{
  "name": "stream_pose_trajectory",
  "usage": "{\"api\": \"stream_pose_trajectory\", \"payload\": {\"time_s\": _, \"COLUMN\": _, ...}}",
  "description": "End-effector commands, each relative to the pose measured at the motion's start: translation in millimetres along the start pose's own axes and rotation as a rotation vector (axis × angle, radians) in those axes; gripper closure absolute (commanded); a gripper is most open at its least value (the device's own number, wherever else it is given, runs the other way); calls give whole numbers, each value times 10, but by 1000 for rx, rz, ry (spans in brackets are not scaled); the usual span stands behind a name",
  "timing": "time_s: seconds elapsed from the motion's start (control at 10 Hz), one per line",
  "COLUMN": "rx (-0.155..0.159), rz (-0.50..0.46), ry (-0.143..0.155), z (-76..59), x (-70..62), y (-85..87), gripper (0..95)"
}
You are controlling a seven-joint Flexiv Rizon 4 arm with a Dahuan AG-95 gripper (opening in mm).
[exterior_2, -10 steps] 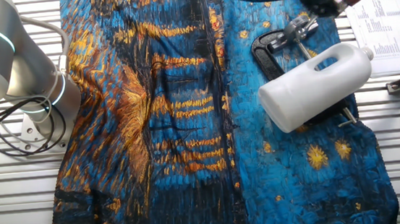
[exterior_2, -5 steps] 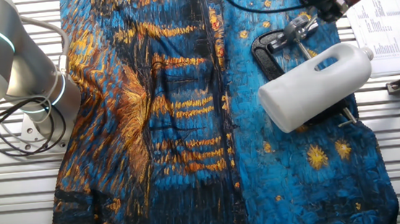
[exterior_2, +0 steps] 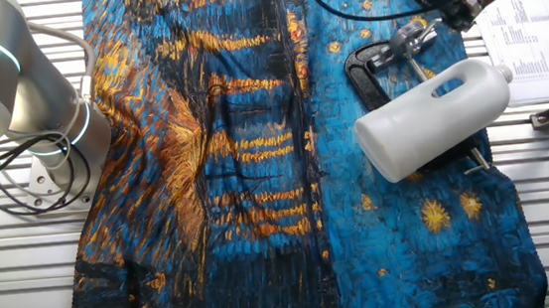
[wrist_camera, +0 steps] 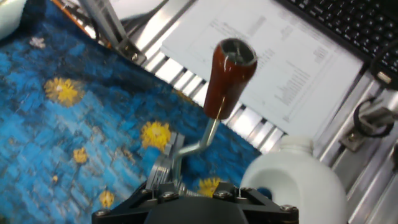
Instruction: Push down the lever
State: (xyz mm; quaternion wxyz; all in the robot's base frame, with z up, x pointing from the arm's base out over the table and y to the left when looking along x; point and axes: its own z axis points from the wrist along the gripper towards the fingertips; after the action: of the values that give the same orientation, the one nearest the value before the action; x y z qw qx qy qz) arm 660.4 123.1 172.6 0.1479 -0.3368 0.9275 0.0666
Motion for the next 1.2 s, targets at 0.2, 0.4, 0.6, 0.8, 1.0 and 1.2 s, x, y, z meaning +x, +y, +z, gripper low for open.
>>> {"api": "stream_pose_trajectory", "payload": {"time_s": 0.2, "rx": -8, "rz": 3, "ry": -17, "z": 115, "x": -115, "y": -33, "gripper": 570}}
{"api": "stream_pose_trajectory", "payload": {"time_s": 0.4, "rx": -13, "rz": -3, "ry": -30, "z": 194, "x": -192, "y": -48, "gripper": 570}}
{"api": "stream_pose_trajectory", "payload": {"time_s": 0.6, "rx": -2, "rz": 44, "ry": -28, "z": 276, "x": -187, "y": -70, "gripper": 760}}
{"api": "stream_pose_trajectory", "payload": {"time_s": 0.8, "rx": 0, "rz": 90, "ry": -41, "z": 360, "x": -178, "y": -91, "gripper": 760}}
{"api": "stream_pose_trajectory", "payload": {"time_s": 1.0, "rx": 3, "rz": 109, "ry": -47, "z": 397, "x": -204, "y": -87, "gripper": 760}}
{"api": "stream_pose_trajectory", "payload": {"time_s": 1.2, "rx": 12, "rz": 116, "ry": -66, "z": 407, "x": -208, "y": -72, "gripper": 570}}
